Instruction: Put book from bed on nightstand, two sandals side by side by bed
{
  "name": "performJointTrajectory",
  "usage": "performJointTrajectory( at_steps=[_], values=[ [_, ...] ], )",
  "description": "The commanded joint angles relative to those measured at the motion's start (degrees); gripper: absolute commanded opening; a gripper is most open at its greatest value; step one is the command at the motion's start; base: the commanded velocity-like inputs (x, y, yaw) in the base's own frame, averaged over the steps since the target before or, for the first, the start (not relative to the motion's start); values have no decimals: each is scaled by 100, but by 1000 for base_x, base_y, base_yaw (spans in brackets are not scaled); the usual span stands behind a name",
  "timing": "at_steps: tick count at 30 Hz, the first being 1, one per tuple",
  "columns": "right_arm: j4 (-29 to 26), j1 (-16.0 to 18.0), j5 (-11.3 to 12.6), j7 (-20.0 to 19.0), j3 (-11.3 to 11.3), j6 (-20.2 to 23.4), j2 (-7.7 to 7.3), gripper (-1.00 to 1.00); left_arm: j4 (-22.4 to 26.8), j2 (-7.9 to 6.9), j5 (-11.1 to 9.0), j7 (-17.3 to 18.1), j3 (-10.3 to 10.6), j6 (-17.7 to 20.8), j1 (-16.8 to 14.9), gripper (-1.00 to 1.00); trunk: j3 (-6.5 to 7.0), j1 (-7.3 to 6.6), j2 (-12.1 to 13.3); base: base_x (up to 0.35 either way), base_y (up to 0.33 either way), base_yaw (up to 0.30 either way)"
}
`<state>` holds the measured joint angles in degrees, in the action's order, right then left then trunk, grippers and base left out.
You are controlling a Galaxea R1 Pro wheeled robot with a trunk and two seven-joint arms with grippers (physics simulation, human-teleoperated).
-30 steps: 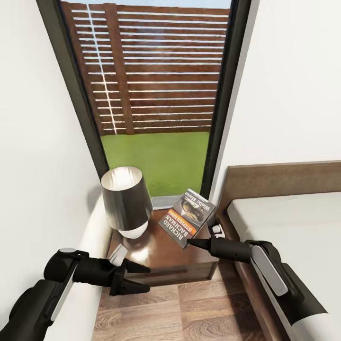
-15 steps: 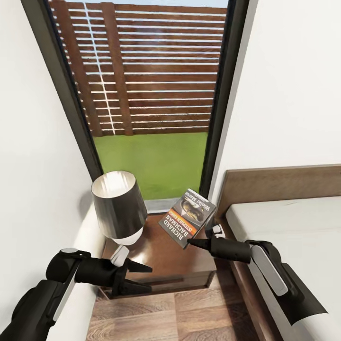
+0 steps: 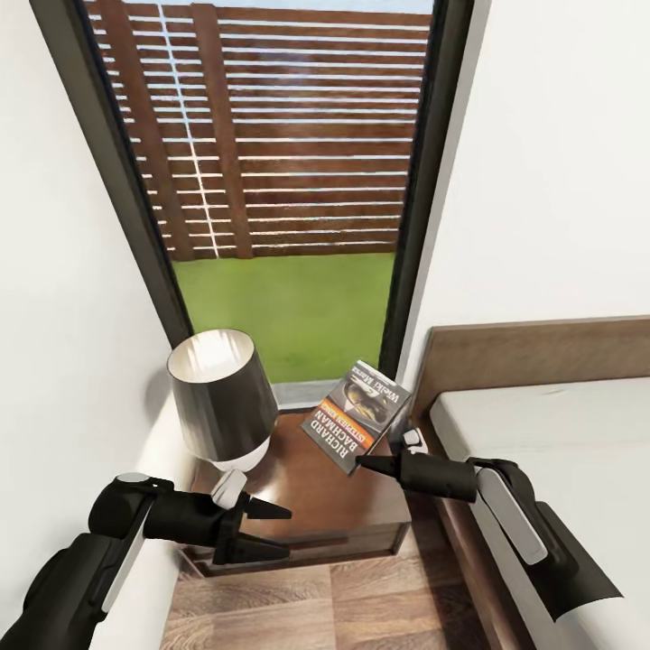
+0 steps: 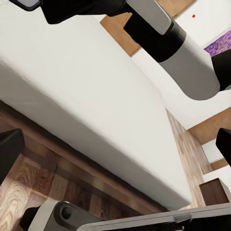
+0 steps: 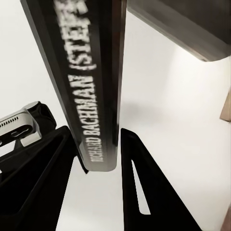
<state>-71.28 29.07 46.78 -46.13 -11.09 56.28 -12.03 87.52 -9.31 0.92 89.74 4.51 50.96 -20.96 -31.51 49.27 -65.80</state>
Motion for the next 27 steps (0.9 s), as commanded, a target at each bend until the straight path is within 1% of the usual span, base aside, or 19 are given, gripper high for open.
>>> performJointTrajectory(
  at_steps=[1, 27],
  values=[
    [0, 5, 12, -16, -5, 24, -3, -100, 2, -4, 11, 26, 6, 61, -4, 100, -5, 1, -3, 116, -4, 0],
    [34, -7, 31, -9, -22, 16, 7, -100, -5, 6, 18, 26, 8, 44, -4, 100, -5, 1, -3, 61, -1, 0]
  ],
)
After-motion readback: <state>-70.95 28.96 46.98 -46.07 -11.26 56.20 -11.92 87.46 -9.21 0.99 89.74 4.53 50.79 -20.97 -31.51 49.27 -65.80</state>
